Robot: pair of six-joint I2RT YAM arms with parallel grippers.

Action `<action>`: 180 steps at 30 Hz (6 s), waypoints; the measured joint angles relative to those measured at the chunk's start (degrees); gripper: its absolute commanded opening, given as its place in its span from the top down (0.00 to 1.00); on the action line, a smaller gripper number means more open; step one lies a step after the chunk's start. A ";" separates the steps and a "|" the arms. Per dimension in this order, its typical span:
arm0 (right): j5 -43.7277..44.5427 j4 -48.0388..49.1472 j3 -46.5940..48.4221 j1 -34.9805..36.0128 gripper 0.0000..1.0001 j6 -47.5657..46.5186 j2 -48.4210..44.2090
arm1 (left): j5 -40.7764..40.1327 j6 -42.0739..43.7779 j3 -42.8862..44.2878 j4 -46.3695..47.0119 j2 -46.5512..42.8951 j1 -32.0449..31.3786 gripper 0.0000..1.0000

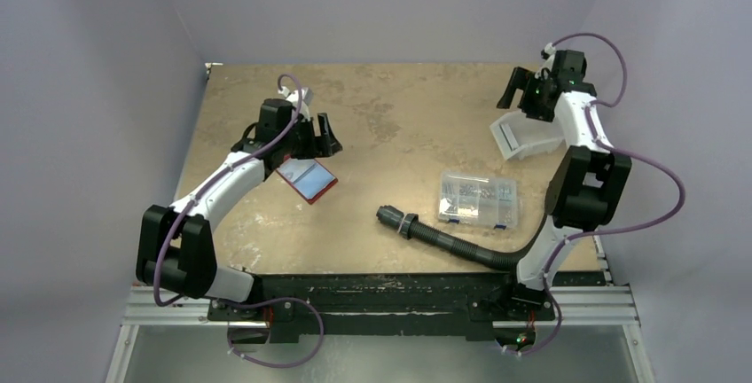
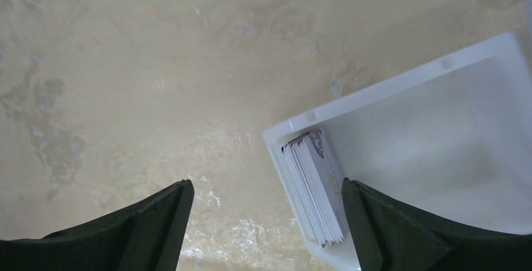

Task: Put the credit cards into the card holder
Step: Move the card holder to the center of the board, then pick up the credit card from the storage box, then insert the credit card into the card holder.

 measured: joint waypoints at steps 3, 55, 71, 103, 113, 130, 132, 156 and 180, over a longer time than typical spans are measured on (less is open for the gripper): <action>-2.23 -1.38 0.00 -0.46 0.01 -2.40 3.98 | 0.04 0.02 -0.02 0.00 0.20 -1.51 0.26; -11.63 3.41 -8.90 -1.90 0.40 -11.41 6.05 | -0.44 0.02 0.00 0.15 3.10 -2.97 0.27; -12.68 3.41 -8.90 -2.49 0.61 -10.78 6.05 | 0.42 0.02 0.00 0.76 4.00 -3.17 0.27; -6.01 2.73 -8.87 -3.82 1.00 -9.01 2.03 | 0.46 0.02 0.00 0.85 5.40 -3.23 0.27; 16.00 3.26 -9.07 7.37 1.00 3.23 -11.65 | -3.45 0.07 0.24 -1.05 5.68 -0.85 0.26; 6.27 44.26 -28.22 56.39 1.00 51.91 -3.02 | -8.74 2.89 8.31 -7.41 19.69 13.49 0.28; 6.23 45.81 -28.17 59.19 1.00 54.51 -0.17 | -8.74 4.09 11.41 -8.48 23.54 14.01 0.29; 3.34 52.26 -25.22 60.52 1.00 54.64 8.83 | -6.03 -1.46 -7.54 -11.30 7.28 14.84 0.37; -13.11 63.08 -22.69 53.99 1.00 51.17 19.32 | -0.48 -2.97 -5.97 -4.87 10.29 14.84 0.60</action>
